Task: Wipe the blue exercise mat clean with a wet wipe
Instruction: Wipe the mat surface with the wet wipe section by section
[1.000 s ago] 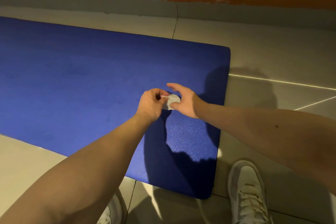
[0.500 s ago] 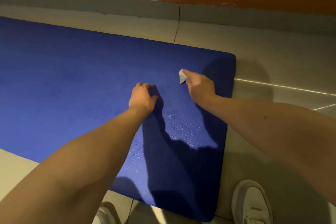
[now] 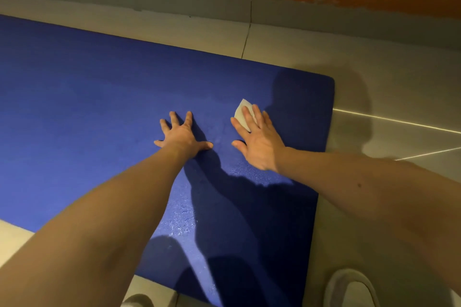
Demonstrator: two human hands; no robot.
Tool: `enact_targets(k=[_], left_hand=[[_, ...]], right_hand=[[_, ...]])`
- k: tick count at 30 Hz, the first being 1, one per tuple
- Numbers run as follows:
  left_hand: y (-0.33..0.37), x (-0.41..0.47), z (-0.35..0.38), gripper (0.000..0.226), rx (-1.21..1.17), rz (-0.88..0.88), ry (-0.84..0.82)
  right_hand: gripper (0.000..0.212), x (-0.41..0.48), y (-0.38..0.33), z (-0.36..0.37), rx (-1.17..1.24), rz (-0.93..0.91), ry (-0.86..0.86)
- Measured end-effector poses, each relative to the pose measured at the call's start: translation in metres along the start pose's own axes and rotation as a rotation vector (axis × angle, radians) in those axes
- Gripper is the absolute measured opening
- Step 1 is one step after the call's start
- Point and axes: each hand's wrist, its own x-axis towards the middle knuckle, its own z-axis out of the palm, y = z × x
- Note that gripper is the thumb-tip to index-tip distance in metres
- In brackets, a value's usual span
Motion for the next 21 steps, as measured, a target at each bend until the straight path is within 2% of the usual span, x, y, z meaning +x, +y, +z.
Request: enact_targets(k=[8, 11, 16, 19, 21], left_hand=[[0.003, 0.005, -0.004, 0.125, -0.001, -0.019, -0.033], [0.002, 0.006, -0.004, 0.125, 0.005, -0.013, -0.033], [0.002, 0.006, -0.004, 0.126, -0.001, -0.008, -0.029], [0.003, 0.008, -0.004, 0.126, -0.012, -0.011, -0.027], [0.003, 0.009, -0.004, 0.126, -0.009, -0.012, -0.024]], right_hand=[[0.074, 0.066, -0.035, -0.021, 0.097, -0.061, 0.033], [0.075, 0.08, -0.021, -0.03, 0.098, -0.06, 0.042], [0.074, 0.08, 0.052, -0.044, 0.181, 0.265, 0.091], [0.073, 0.092, 0.042, -0.049, 0.223, 0.382, 0.083], [0.073, 0.105, 0.019, -0.053, 0.25, 0.374, 0.086]])
